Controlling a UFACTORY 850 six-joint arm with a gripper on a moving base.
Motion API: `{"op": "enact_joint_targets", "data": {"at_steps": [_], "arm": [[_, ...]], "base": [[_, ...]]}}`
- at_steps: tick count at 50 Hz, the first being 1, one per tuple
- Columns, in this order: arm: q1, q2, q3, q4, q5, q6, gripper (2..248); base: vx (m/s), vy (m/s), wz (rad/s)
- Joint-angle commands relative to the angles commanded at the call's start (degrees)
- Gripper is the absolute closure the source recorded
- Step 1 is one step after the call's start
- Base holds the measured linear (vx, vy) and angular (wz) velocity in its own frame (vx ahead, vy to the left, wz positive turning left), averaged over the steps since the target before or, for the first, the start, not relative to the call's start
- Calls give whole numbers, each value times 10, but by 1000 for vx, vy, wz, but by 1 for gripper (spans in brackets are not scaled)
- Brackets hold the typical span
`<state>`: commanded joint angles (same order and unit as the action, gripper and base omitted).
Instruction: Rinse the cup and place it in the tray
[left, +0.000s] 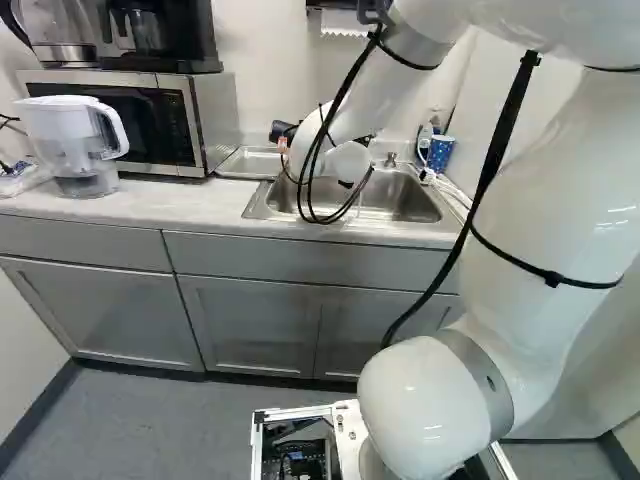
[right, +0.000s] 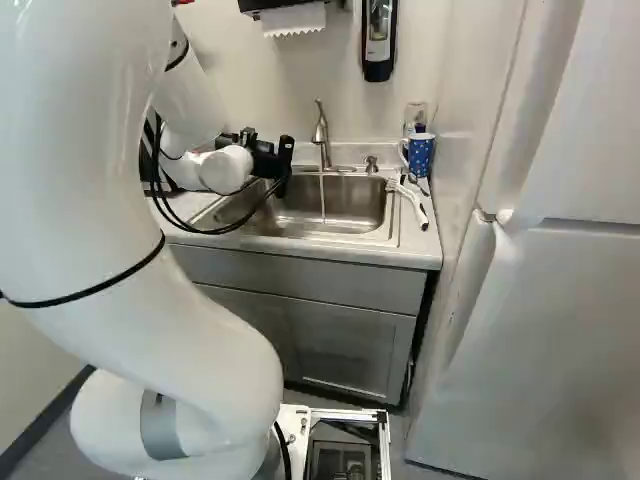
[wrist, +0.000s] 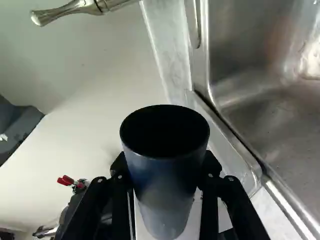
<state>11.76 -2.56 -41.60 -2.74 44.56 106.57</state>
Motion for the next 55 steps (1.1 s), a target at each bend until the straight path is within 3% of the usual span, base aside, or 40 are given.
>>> {"op": "enact_joint_targets", "data": {"at_steps": [55], "arm": [[0, 0, 0, 0, 0, -331, 125]], "base": [[0, 0, 0]]}}
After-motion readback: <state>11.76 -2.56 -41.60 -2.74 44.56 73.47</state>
